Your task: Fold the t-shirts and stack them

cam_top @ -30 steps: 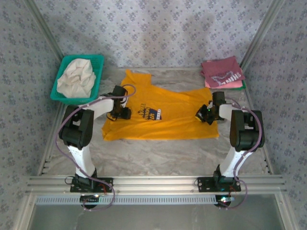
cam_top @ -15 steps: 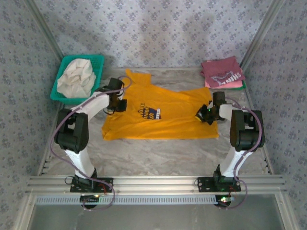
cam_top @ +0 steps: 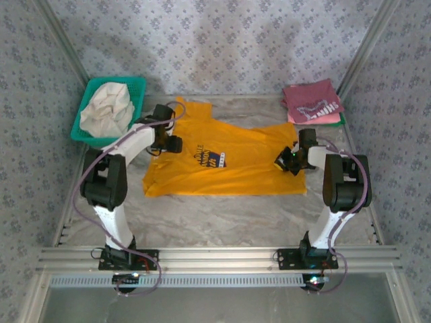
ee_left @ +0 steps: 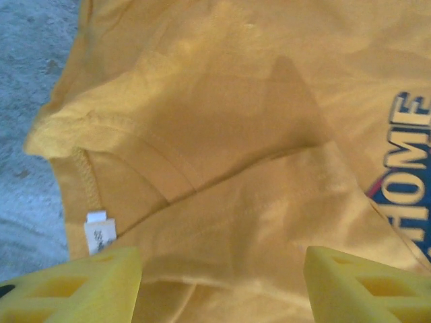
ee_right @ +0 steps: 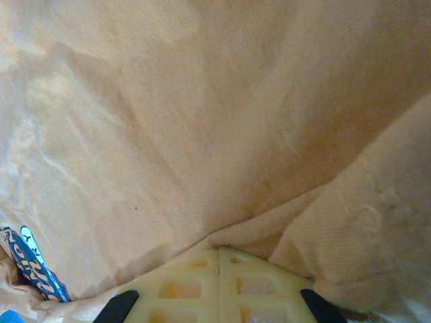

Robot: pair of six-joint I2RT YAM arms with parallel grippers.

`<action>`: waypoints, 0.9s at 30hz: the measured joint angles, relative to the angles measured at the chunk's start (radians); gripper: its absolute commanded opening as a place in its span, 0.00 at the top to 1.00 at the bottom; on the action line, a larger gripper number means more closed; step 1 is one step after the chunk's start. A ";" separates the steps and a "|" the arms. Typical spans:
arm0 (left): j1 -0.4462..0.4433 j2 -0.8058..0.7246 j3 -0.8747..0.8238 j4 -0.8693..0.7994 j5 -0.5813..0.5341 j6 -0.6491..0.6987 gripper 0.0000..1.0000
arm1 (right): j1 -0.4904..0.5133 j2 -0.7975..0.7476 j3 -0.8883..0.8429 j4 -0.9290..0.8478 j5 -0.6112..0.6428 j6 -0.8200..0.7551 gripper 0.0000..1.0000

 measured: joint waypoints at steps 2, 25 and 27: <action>0.004 0.048 0.018 0.000 0.010 0.002 0.25 | -0.001 0.001 0.000 0.000 -0.003 0.000 1.00; -0.028 0.272 0.246 -0.043 0.008 0.034 0.80 | -0.008 0.007 0.002 -0.001 -0.019 0.000 1.00; -0.029 0.264 0.246 -0.058 -0.023 0.039 0.83 | -0.008 0.007 0.002 -0.001 -0.020 0.000 1.00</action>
